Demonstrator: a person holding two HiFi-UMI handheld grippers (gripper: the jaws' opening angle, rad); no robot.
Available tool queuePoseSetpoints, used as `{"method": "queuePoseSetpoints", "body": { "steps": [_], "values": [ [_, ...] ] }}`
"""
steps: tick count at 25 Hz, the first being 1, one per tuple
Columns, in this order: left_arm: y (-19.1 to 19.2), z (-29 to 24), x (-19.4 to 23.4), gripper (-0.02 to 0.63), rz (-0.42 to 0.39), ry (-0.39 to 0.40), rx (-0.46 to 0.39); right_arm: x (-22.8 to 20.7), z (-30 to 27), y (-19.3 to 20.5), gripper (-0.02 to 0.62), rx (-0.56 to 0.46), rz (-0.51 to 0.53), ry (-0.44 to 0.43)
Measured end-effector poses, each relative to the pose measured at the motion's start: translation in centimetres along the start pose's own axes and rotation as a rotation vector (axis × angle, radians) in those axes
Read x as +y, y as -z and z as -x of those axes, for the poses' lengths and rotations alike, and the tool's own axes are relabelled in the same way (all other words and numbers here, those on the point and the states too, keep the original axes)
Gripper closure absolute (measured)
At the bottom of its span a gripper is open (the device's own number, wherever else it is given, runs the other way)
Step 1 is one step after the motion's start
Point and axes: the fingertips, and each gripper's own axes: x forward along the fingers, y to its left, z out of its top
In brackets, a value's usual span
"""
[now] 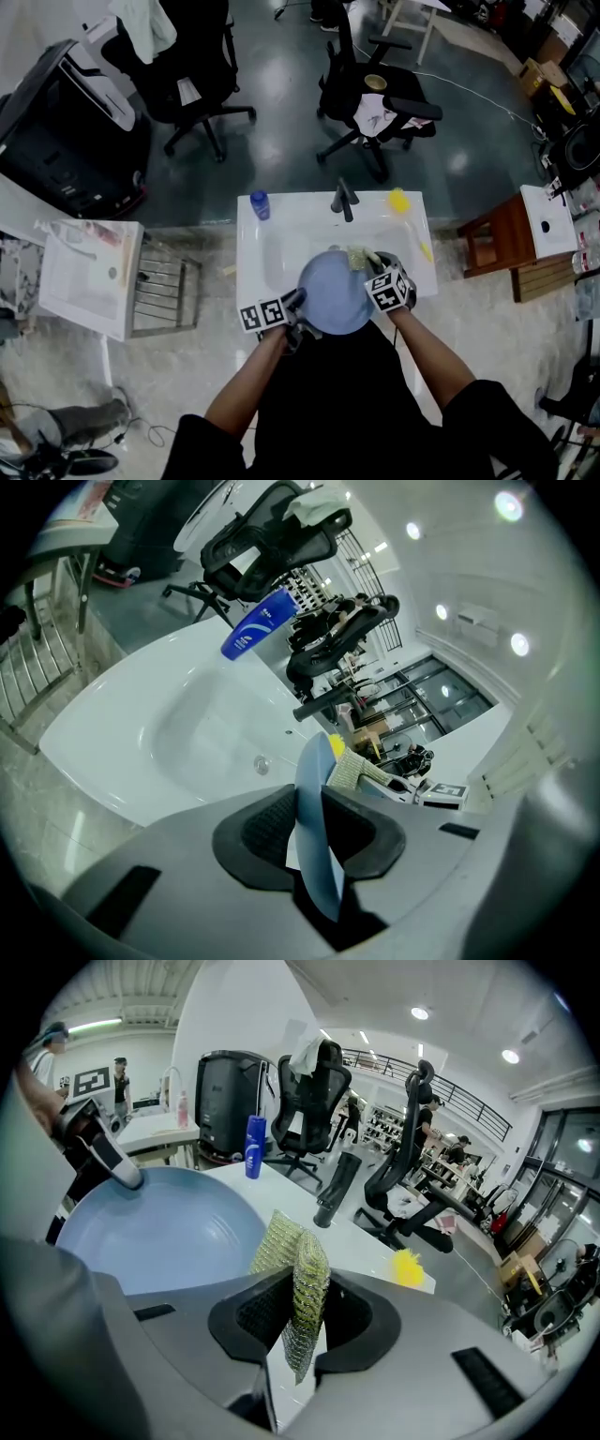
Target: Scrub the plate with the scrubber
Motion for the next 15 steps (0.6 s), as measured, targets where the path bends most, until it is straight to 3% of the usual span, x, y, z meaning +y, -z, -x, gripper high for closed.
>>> {"method": "queuePoseSetpoints", "body": {
  "steps": [15],
  "values": [
    [-0.7, -0.4, 0.3, 0.534, 0.014, -0.002, -0.008, 0.3, 1.4, 3.4, 0.531, 0.051, -0.047, -0.029]
  ]
}}
